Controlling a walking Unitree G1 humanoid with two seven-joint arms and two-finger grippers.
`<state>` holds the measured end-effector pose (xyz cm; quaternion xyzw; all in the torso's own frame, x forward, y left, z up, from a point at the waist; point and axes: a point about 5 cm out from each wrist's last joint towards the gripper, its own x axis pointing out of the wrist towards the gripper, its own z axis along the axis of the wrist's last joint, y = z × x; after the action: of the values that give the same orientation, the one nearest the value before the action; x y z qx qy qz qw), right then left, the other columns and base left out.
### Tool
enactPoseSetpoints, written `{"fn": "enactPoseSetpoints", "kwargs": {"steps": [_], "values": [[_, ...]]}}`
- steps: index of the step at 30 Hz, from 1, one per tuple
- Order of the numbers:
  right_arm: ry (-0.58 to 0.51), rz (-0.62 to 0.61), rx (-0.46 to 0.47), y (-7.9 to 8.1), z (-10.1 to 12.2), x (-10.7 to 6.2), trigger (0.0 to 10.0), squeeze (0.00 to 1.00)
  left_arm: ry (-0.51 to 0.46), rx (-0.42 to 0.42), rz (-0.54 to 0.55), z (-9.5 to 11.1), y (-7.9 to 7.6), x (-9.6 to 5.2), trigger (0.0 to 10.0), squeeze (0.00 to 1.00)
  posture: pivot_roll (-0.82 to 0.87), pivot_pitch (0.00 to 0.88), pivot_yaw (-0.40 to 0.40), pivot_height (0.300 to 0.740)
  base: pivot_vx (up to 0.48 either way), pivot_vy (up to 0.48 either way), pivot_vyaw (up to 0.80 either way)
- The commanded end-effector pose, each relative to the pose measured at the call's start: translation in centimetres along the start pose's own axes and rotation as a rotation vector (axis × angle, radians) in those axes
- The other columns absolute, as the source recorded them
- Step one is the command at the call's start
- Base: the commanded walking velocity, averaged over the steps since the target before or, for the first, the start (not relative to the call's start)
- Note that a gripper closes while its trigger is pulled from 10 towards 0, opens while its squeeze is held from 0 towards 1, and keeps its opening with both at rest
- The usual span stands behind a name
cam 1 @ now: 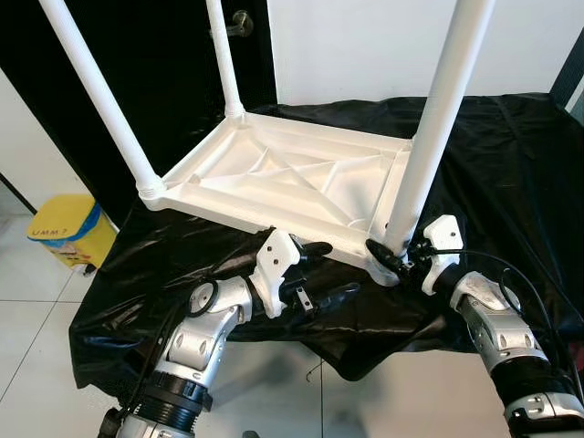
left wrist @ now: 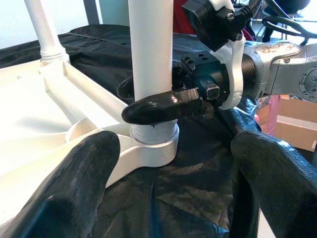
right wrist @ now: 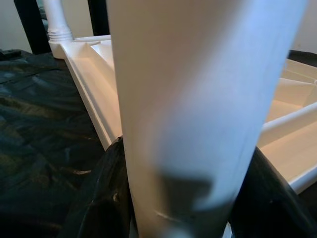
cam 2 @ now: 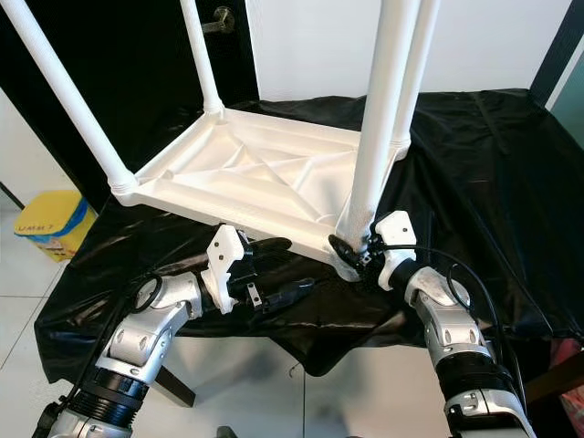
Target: Building children table
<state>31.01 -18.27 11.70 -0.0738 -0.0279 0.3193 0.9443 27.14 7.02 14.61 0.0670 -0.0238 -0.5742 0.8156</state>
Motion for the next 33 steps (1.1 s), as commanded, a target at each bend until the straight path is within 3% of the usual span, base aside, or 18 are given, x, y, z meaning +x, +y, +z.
{"fn": "enactPoseSetpoints", "kwargs": {"steps": [1,5,6,8,9,20,24,29,31,33], "values": [[0.011,0.036,-0.016,0.3,-0.1,0.3,0.0,0.00,0.012,-0.006,0.027,-0.1,0.3,0.0,10.0,0.00,-0.13,0.000,0.077,0.740,0.000,0.000,0.00],[0.030,0.011,-0.007,0.4,-1.0,-0.3,0.0,0.00,0.010,-0.020,0.028,-0.3,0.0,-0.1,10.0,0.00,-0.13,0.000,0.070,0.740,0.000,0.000,0.00],[0.035,-0.007,0.007,0.5,-1.3,-0.4,6.7,0.00,0.009,-0.024,0.027,-0.4,-0.1,-0.1,10.0,0.00,-0.13,0.000,0.067,0.740,0.000,0.000,0.00],[0.037,-0.019,0.016,0.7,-1.4,-0.4,6.7,0.00,0.009,-0.026,0.027,-0.4,-0.1,-0.1,10.0,0.00,-0.13,0.000,0.067,0.740,0.000,0.000,0.00],[0.032,-0.038,0.032,0.8,-1.5,-0.4,10.0,0.00,0.009,-0.027,0.026,-0.5,-0.2,-0.1,10.0,0.00,-0.13,0.000,0.065,0.740,0.000,0.000,0.00],[0.026,-0.212,0.020,1.1,-1.8,-0.6,10.0,0.00,0.007,-0.032,0.019,-0.6,-0.3,0.1,10.0,0.00,-0.15,0.000,0.062,0.740,0.000,0.000,0.00],[0.040,-0.427,0.049,1.6,-2.0,-1.1,10.0,0.00,0.001,-0.038,0.016,-0.6,-0.3,0.1,10.0,0.00,-0.16,0.000,0.062,0.740,0.000,0.000,0.00],[0.052,-0.560,0.063,2.0,-2.2,-1.4,10.0,0.00,-0.003,-0.041,0.014,-0.6,-0.2,0.1,10.0,0.00,-0.17,0.000,0.064,0.740,0.000,0.000,0.00],[0.062,-0.667,0.070,2.5,-2.4,-1.5,10.0,0.00,-0.005,-0.043,0.012,-0.6,-0.2,0.1,10.0,0.00,-0.17,0.000,0.063,0.740,0.000,0.000,0.00],[0.062,-0.667,0.070,2.5,-2.4,-1.5,10.0,0.00,-0.005,-0.043,0.012,-0.6,-0.2,0.1,10.0,0.00,-0.17,0.000,0.063,0.740,0.000,0.000,0.00]]}}
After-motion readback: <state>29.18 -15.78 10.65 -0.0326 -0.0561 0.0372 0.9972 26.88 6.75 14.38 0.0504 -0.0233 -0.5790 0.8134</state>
